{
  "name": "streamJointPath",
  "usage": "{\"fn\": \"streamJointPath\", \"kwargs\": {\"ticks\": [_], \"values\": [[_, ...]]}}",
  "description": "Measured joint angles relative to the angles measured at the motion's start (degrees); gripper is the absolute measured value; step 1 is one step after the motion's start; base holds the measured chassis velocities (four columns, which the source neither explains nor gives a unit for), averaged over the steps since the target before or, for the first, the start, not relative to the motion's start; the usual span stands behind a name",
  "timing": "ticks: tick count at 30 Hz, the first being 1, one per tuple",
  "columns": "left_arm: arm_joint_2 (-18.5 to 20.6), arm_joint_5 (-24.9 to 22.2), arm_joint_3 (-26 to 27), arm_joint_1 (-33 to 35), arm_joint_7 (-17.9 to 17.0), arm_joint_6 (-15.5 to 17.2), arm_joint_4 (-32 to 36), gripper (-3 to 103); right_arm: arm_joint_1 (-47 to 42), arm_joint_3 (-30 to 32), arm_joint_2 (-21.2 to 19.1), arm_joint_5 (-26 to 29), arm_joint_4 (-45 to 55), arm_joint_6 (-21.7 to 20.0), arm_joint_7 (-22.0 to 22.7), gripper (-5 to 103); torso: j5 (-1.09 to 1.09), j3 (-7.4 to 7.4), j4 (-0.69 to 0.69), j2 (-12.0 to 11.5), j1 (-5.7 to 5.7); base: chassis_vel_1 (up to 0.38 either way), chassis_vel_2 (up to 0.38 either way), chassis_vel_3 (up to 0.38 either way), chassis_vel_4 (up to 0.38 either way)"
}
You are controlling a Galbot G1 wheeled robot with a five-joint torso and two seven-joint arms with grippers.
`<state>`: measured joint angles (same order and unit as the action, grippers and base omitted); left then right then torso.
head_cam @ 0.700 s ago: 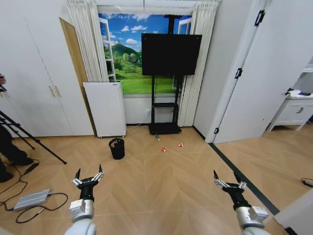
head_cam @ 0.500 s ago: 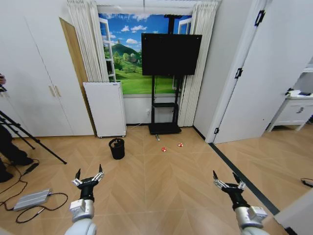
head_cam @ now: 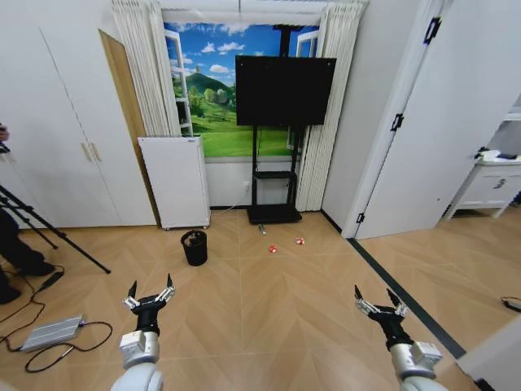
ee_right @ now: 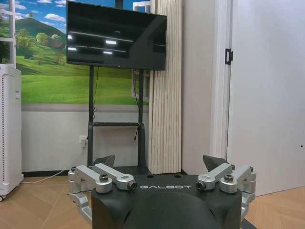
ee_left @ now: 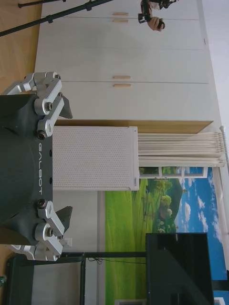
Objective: Pick up the trash bin and place the garbage on the floor into it.
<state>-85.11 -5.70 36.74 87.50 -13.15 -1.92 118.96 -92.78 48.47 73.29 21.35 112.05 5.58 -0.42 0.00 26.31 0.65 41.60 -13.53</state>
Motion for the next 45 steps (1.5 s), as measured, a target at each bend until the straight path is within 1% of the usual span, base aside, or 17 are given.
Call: {"fn": "streamJointPath", "kwargs": {"ticks": [7, 10, 13, 15, 17, 22, 23, 25, 27, 30, 31, 32, 35, 36, 37, 41, 45], "values": [[-0.05, -0.03, 0.02, -0.16, 0.00, -0.02, -0.16, 100, 0.34, -0.07, -0.18, -0.06, -0.05, 0.03, -0.05, 100, 0.03, 0.01, -0.03, -0.01, -0.01, -0.161, 0.158, 0.172, -0.181], [-0.08, -0.03, -0.08, -0.26, 0.00, -0.02, -0.23, 100, 0.36, -0.06, -0.22, -0.05, -0.05, 0.04, -0.11, 100, -0.04, 0.01, -0.01, 0.00, -0.01, -0.228, 0.246, 0.253, -0.224], [-0.10, -0.03, -0.15, -0.33, 0.00, -0.01, -0.27, 100, 0.37, -0.05, -0.22, -0.05, -0.11, 0.05, -0.20, 100, 0.03, 0.02, -0.01, -0.01, -0.02, -0.251, 0.249, 0.255, -0.266], [-0.11, -0.03, -0.18, -0.34, 0.01, 0.00, -0.30, 100, 0.37, -0.01, -0.22, -0.06, -0.13, 0.06, -0.22, 100, -0.03, 0.01, 0.01, 0.00, -0.02, -0.296, 0.254, 0.302, -0.295], [-0.10, -0.03, -0.17, -0.34, 0.01, 0.00, -0.30, 100, 0.38, 0.00, -0.21, -0.08, -0.17, 0.12, -0.29, 100, 0.01, 0.01, -0.03, -0.01, -0.02, -0.325, 0.294, 0.302, -0.326], [-0.08, -0.03, -0.13, -0.34, 0.01, 0.02, -0.30, 100, 0.36, 0.00, -0.18, -0.14, -0.21, 0.18, -0.39, 100, -0.01, 0.02, -0.03, -0.01, -0.02, -0.336, 0.331, 0.332, -0.331], [-0.07, -0.03, -0.12, -0.34, 0.01, 0.03, -0.31, 100, 0.35, 0.00, -0.17, -0.16, -0.21, 0.19, -0.40, 100, -0.03, 0.02, 0.01, -0.01, -0.02, -0.348, 0.372, 0.355, -0.349], [-0.08, -0.02, -0.10, -0.32, 0.00, 0.04, -0.31, 100, 0.34, 0.00, -0.16, -0.20, -0.21, 0.20, -0.52, 100, 0.02, 0.01, 0.00, -0.01, -0.02, -0.365, 0.366, 0.360, -0.361], [-0.10, -0.02, -0.11, -0.31, 0.02, 0.03, -0.31, 100, 0.37, 0.02, -0.17, -0.26, -0.21, 0.23, -0.73, 100, -0.02, 0.02, -0.03, -0.02, -0.03, -0.359, 0.360, 0.375, -0.366], [-0.12, -0.01, -0.13, -0.29, 0.03, 0.04, -0.31, 100, 0.38, 0.05, -0.19, -0.78, -0.30, 0.65, -1.50, 100, -0.03, 0.01, 0.02, -0.01, -0.02, -0.366, 0.361, 0.384, -0.369], [-0.13, -0.01, -0.12, -0.28, 0.03, 0.04, -0.36, 100, 0.39, -0.01, -0.16, -0.89, -0.34, 0.77, -1.66, 100, -0.02, 0.02, 0.01, -0.01, -0.03, -0.347, 0.363, 0.350, -0.361], [-0.12, 0.03, -0.12, -0.28, 0.04, 0.04, -0.37, 100, 0.41, -0.07, -0.12, -0.97, -0.40, 0.80, -1.72, 100, 0.08, 0.01, -0.04, -0.01, -0.02, -0.349, 0.368, 0.350, -0.360], [-0.13, 0.06, -0.10, -0.24, 0.03, 0.03, -0.46, 100, 0.47, -0.18, -0.09, -1.19, -0.58, 0.97, -1.76, 100, -0.04, 0.02, -0.04, -0.02, -0.03, -0.351, 0.361, 0.346, -0.351], [-0.13, 0.06, -0.10, -0.24, 0.03, 0.03, -0.46, 100, 0.47, -0.18, -0.09, -1.19, -0.58, 0.97, -1.76, 100, -0.04, 0.02, -0.04, -0.02, -0.03, -0.354, 0.358, 0.343, -0.333], [-0.13, 0.06, -0.11, -0.25, 0.04, 0.03, -0.46, 100, 0.47, -0.25, -0.09, -1.36, -0.74, 1.17, -1.83, 100, 0.00, 0.01, 0.02, -0.01, -0.02, -0.344, 0.342, 0.343, -0.342], [-0.09, 0.07, -0.11, -0.47, 0.04, 0.09, -0.51, 100, 0.60, -0.30, -0.24, -1.51, -0.82, 1.38, -2.01, 100, -0.04, 0.01, -0.01, -0.01, -0.02, -0.347, 0.354, 0.338, -0.343], [-0.08, 0.07, -0.13, -0.73, 0.03, 0.24, -0.65, 100, 0.80, -0.29, -0.40, -1.40, -0.83, 1.35, -2.03, 100, 0.01, 0.00, -0.01, -0.01, -0.01, -0.351, 0.353, 0.353, -0.350]]}}
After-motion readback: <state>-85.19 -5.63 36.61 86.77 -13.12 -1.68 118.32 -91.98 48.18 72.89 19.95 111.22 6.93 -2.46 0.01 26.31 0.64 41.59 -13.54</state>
